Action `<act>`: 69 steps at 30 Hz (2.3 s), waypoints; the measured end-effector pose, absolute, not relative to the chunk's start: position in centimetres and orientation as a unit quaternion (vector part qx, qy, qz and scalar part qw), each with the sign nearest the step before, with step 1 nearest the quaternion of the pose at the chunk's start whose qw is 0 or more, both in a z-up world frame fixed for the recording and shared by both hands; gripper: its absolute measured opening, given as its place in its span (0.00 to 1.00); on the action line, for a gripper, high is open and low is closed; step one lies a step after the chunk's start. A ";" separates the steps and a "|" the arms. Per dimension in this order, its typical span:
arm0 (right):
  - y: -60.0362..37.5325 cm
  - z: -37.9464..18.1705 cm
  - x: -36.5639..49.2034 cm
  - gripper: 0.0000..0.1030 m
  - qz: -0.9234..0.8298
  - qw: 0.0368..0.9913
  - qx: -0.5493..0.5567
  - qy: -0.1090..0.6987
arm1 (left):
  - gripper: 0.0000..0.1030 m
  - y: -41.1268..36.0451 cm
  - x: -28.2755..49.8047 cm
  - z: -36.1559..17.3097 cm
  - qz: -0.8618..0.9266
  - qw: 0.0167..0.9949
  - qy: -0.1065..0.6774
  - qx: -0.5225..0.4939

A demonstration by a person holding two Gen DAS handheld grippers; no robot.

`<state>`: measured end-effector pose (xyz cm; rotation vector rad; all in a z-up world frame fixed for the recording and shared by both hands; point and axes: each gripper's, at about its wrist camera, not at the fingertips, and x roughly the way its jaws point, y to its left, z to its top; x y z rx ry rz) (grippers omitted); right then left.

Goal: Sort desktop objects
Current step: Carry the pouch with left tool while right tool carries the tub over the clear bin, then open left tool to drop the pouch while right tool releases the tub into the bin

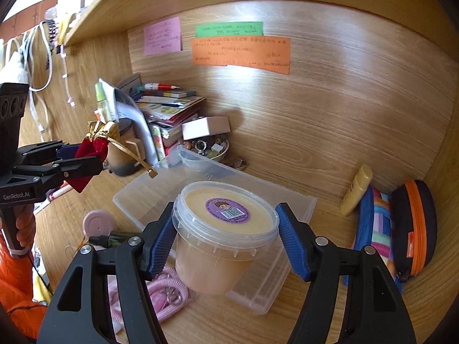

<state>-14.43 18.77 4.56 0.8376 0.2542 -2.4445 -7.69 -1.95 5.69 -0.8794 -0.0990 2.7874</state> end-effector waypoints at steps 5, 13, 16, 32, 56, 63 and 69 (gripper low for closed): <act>18.4 3.7 -15.9 0.63 -0.905 0.264 0.322 0.088 | 0.46 -1.4 -10.1 5.1 0.943 0.105 -0.016 -0.316; 17.9 2.2 -17.5 0.63 -0.901 0.253 0.343 0.084 | 0.46 -0.4 -12.9 3.9 0.934 0.118 0.000 -0.338; 17.7 1.9 -17.9 0.63 -0.900 0.249 0.349 0.084 | 0.46 -0.2 -13.9 3.3 0.929 0.121 0.005 -0.349; 15.9 -0.8 -20.3 0.63 -0.888 0.238 0.385 0.083 | 0.46 0.9 -18.5 -1.3 0.900 0.149 0.032 -0.409; 15.0 -3.3 -21.3 0.63 -0.876 0.219 0.415 0.116 | 0.50 1.9 -20.6 -4.0 0.872 0.136 0.075 -0.464; 14.5 -3.4 -20.9 0.63 -0.877 0.213 0.410 0.131 | 0.59 2.2 -20.7 -4.0 0.873 0.140 0.077 -0.462; 14.6 -2.7 -20.3 0.67 -0.888 0.207 0.388 0.136 | 0.60 2.5 -20.5 -3.5 0.870 0.151 0.080 -0.462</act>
